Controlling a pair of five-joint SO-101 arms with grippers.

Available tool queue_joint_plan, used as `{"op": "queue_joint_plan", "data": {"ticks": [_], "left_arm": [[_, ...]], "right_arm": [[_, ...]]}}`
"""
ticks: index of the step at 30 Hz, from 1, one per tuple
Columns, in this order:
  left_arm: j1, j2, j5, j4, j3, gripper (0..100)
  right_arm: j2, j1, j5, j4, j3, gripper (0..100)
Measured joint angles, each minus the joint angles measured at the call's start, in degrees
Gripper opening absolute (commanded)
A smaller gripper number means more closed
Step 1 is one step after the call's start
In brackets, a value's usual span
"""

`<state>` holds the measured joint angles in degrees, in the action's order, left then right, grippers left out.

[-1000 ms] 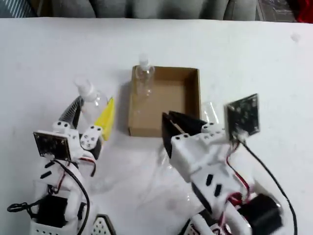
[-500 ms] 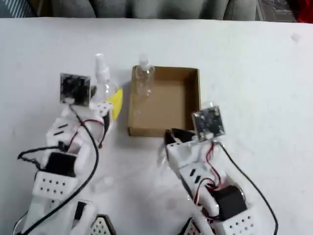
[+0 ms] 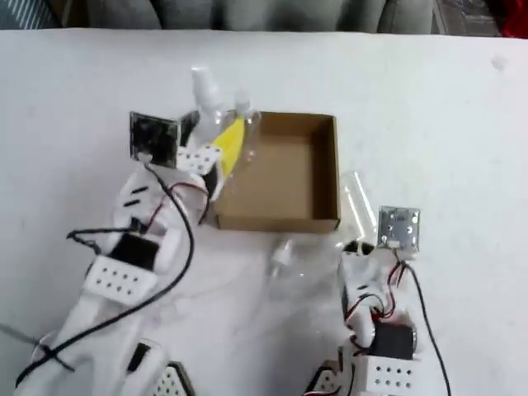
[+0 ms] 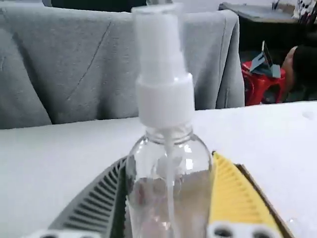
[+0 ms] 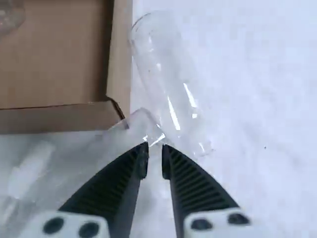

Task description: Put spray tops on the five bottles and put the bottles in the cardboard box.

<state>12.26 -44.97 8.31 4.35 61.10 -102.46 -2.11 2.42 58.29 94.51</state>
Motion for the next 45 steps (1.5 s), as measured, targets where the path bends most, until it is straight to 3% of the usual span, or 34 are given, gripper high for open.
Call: {"op": "queue_joint_plan", "data": {"ticks": [8,15,27,38,45], "left_arm": [[0.00,16.44,3.08,-16.88,0.00,2],[0.00,26.90,3.08,-37.63,4.22,2],[0.44,37.10,3.34,-42.29,4.22,2],[0.44,50.46,3.43,-60.66,4.22,2],[2.73,55.03,3.25,-65.14,4.22,2]], "right_arm": [[-0.09,-1.14,0.09,-1.41,0.44,1.6],[-0.09,-0.97,0.09,-1.41,0.44,1.6],[-0.09,-0.97,0.62,-1.41,0.44,1.6],[-0.09,-0.97,0.62,-1.58,0.79,1.6],[-0.09,-0.97,0.62,-1.58,0.79,1.6]]}}
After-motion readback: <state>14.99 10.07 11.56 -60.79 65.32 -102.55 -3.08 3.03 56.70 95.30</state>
